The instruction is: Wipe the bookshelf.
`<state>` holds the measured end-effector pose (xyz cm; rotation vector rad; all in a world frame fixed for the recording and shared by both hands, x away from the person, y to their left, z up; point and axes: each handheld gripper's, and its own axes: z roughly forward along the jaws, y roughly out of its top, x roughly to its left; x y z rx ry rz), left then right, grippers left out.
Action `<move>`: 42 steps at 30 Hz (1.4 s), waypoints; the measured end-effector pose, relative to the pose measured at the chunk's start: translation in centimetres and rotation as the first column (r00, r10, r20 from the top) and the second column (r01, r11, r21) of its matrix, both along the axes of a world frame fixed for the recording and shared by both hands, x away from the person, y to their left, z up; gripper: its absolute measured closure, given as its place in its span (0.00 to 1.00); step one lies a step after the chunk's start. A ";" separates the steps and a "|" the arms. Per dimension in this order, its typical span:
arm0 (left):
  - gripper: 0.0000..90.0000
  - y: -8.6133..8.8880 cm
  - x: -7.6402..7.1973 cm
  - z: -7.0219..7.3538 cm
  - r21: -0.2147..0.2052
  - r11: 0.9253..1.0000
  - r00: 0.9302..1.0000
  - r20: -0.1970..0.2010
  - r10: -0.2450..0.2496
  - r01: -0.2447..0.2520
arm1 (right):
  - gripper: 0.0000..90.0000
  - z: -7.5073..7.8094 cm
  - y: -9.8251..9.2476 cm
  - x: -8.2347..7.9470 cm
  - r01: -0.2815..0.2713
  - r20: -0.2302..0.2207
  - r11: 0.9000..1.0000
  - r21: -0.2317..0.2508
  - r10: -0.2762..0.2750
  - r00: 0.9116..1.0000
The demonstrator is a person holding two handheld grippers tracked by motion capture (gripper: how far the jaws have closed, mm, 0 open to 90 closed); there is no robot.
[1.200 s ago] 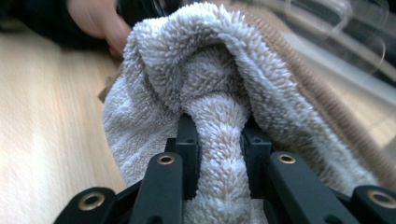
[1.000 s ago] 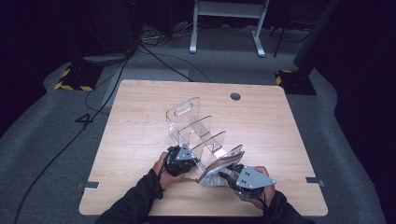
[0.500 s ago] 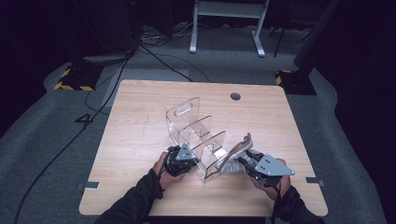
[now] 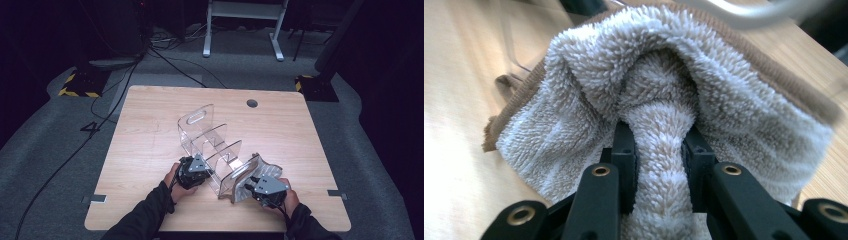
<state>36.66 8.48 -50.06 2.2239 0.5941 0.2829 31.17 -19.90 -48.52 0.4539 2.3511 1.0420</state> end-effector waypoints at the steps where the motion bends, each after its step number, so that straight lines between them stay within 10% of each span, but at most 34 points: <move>1: 0.94 0.0 0.0 0.0 0.000 1.000 1.000 0.000 0.000 0.000 | 0.82 0.0 0.2 -0.2 -0.010 -0.002 1.000 0.008 0.010 1.000; 16: 0.93 0.0 0.0 0.0 -0.004 1.000 1.000 -0.002 -0.001 0.001 | 0.82 2.7 1.2 -1.7 -0.076 0.071 0.992 0.105 0.069 0.995; 31: 0.81 1.0 -0.3 0.2 0.029 1.000 1.000 0.002 0.008 -0.008 | 0.80 1.0 -1.7 0.6 0.048 -0.004 0.998 0.041 -0.048 0.999; 42: 0.52 2.2 -2.8 1.7 0.058 0.998 0.999 0.049 0.025 -0.028 | 0.80 1.5 -3.4 1.7 0.138 -0.002 0.989 0.059 -0.138 0.990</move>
